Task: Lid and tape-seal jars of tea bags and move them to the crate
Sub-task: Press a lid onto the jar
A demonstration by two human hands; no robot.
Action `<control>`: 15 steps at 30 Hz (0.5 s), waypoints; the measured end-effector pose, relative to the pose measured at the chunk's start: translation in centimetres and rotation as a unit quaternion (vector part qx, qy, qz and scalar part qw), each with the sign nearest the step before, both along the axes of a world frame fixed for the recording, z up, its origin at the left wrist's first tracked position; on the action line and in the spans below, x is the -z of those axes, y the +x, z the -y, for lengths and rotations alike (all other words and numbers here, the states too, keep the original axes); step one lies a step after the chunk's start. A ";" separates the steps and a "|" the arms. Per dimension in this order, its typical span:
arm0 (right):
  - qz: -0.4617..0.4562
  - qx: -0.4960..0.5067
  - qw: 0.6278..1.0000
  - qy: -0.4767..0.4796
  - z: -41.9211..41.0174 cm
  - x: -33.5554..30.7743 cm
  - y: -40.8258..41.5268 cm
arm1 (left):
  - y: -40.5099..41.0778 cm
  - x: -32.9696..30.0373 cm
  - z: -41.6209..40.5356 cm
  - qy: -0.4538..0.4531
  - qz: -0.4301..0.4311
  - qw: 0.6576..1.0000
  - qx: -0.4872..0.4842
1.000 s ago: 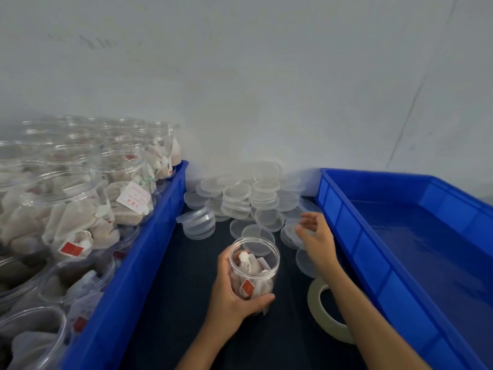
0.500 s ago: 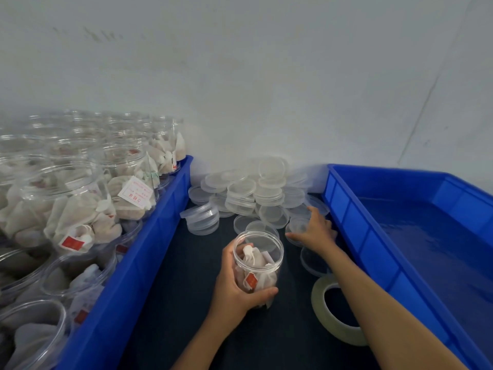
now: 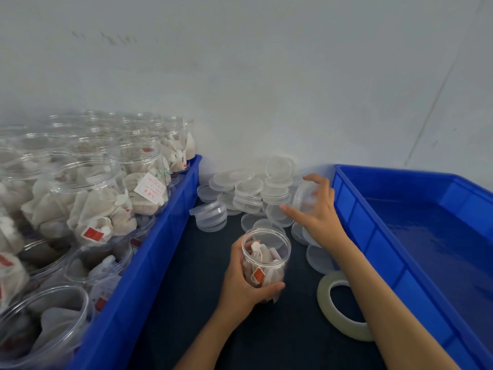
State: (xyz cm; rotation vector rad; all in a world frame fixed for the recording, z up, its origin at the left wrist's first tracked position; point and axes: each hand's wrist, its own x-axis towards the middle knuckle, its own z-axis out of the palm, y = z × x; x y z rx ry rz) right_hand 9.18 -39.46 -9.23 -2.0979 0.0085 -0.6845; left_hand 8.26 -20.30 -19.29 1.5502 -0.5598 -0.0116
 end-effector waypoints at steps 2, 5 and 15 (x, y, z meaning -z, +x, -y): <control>0.013 -0.066 0.989 0.132 -1.8 -0.5 -1.5 | -0.1 0.0 0.0 -0.002 -0.001 1.000 -0.001; 0.035 -0.108 0.965 0.236 -4.1 0.3 -2.9 | -0.2 0.0 -0.2 -0.005 0.002 1.000 -0.003; 0.040 -0.122 0.935 0.331 -6.9 4.5 -5.1 | -0.6 -0.2 -0.6 0.003 0.022 1.000 -0.007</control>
